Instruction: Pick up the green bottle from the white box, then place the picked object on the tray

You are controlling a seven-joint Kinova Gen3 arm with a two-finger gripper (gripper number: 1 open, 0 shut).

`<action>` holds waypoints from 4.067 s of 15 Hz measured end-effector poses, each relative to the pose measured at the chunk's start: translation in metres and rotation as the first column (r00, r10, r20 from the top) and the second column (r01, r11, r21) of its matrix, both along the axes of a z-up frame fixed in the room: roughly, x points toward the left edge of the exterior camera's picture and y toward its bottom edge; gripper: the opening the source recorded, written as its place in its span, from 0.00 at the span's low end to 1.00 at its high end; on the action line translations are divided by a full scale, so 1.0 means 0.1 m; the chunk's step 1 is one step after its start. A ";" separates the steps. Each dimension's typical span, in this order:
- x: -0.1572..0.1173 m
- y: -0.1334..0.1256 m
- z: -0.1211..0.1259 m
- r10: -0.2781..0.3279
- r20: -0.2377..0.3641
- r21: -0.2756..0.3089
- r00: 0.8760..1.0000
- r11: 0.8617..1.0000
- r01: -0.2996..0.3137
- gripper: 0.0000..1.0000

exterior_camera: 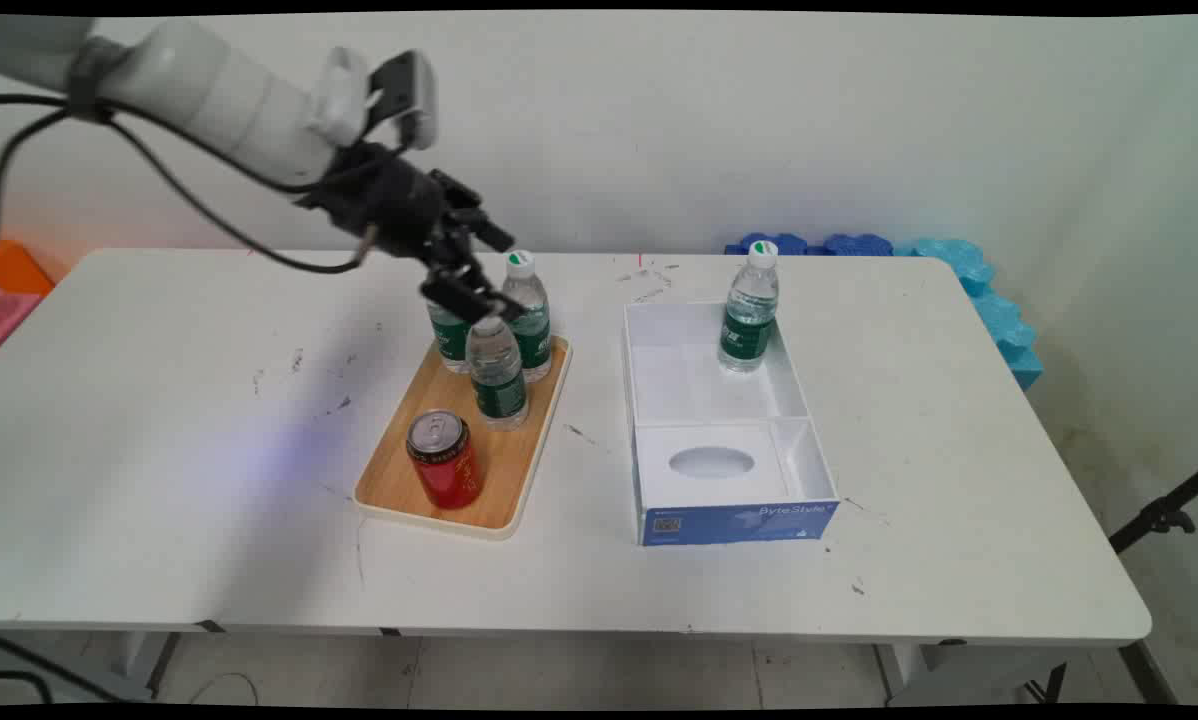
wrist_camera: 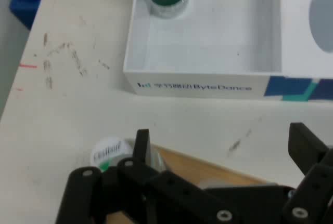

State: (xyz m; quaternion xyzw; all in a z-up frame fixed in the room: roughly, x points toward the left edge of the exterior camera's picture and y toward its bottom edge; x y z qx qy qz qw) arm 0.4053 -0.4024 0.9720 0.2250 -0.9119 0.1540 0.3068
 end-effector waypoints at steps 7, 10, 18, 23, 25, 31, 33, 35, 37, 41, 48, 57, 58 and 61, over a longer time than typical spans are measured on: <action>-0.61 -0.46 -0.18 0.038 0.007 0.009 0.999 0.999 -0.038 1.00; -0.96 -0.74 -0.35 0.059 -0.003 0.013 0.998 0.998 -0.059 1.00; -1.61 -1.27 -0.70 0.132 -0.057 0.030 0.990 0.991 -0.130 1.00; -1.97 -1.55 -0.94 0.155 -0.074 0.037 0.985 0.988 -0.152 1.00; -2.08 -1.64 -1.02 0.154 -0.075 0.037 0.985 0.988 -0.152 1.00; -2.28 -1.83 -1.19 0.160 -0.057 0.028 0.985 0.987 -0.158 1.00; -2.34 -1.85 -1.24 0.155 -0.052 0.032 0.987 0.988 -0.153 0.00; -2.38 -1.86 -1.27 0.152 -0.041 0.030 0.987 0.988 -0.151 0.00; -2.39 -1.85 -1.28 0.152 -0.030 0.031 0.988 0.988 -0.151 0.00; -2.41 -1.78 -1.22 0.137 -0.023 0.024 0.990 0.990 -0.137 0.00; -2.28 -1.54 -0.75 0.074 -0.054 -0.013 0.996 0.997 -0.075 0.00; -1.52 -0.80 0.06 -0.041 -0.123 -0.015 0.992 0.999 0.039 0.00; -1.42 -0.68 0.15 -0.056 -0.129 -0.009 0.990 0.998 0.055 0.00; -1.11 -0.34 0.37 -0.086 -0.141 0.010 0.986 0.996 0.089 0.00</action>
